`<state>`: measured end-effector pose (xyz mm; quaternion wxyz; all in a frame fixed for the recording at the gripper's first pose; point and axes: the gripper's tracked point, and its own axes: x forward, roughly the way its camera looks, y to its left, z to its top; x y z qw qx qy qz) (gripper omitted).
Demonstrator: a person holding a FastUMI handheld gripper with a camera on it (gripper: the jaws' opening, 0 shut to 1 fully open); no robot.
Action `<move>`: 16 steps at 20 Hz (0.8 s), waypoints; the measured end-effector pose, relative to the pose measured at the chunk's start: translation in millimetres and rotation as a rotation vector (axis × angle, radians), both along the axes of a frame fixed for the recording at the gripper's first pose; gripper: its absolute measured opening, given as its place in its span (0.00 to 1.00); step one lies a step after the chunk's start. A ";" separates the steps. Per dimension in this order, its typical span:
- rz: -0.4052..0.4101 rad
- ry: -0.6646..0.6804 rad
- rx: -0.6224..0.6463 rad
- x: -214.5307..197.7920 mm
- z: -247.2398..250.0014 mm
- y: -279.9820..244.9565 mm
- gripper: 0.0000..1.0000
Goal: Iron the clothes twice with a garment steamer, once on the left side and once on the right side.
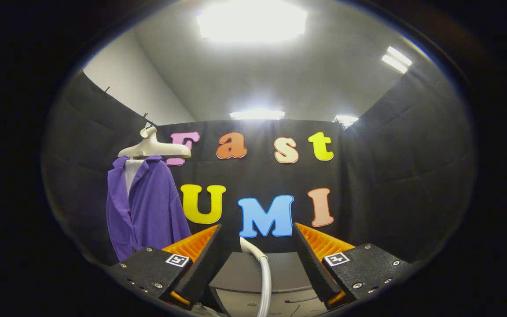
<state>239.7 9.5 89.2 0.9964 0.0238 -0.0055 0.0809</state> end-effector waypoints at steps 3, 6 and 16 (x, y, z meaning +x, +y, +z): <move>0.048 0.043 0.044 37.2 -13.5 -3.6 0.95; 0.093 0.112 0.093 74.6 -30.2 -5.3 0.95; 0.188 0.302 0.244 181.4 -82.1 -3.9 0.95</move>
